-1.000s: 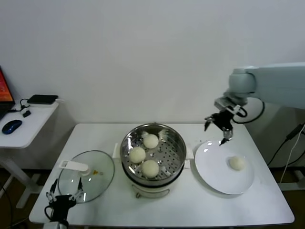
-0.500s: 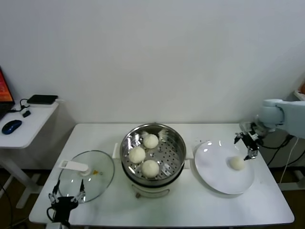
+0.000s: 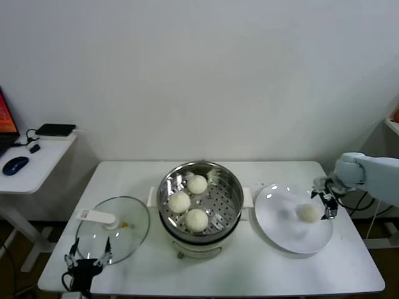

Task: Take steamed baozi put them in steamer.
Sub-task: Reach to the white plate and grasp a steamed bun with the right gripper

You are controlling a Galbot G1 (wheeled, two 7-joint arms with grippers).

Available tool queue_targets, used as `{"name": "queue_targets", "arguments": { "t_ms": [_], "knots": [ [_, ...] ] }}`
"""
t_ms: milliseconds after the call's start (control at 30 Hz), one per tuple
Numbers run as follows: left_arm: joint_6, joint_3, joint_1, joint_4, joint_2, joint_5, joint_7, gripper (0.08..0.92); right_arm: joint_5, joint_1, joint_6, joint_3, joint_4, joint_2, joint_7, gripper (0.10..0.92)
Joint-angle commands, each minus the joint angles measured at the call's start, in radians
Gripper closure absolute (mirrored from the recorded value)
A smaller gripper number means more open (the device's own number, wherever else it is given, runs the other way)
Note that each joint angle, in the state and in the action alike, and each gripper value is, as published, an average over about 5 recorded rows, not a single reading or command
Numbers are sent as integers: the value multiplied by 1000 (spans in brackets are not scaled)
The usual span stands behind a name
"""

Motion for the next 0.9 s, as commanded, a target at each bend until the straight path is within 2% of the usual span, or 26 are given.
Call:
{"name": "queue_targets", "arguments": {
  "t_ms": [33, 667, 900],
  "knots": [
    [2, -4, 2, -1, -39, 1, 0, 177, -64, -161, -15, 155, -124, 40, 16, 203],
    [7, -8, 1, -5, -39, -2, 0, 177, -56, -155, -21, 143, -82, 41, -4, 204],
    [14, -8, 0, -17, -41, -4, 0, 177, -45, -137, -19, 135, -78, 49, -6, 269]
  ]
}}
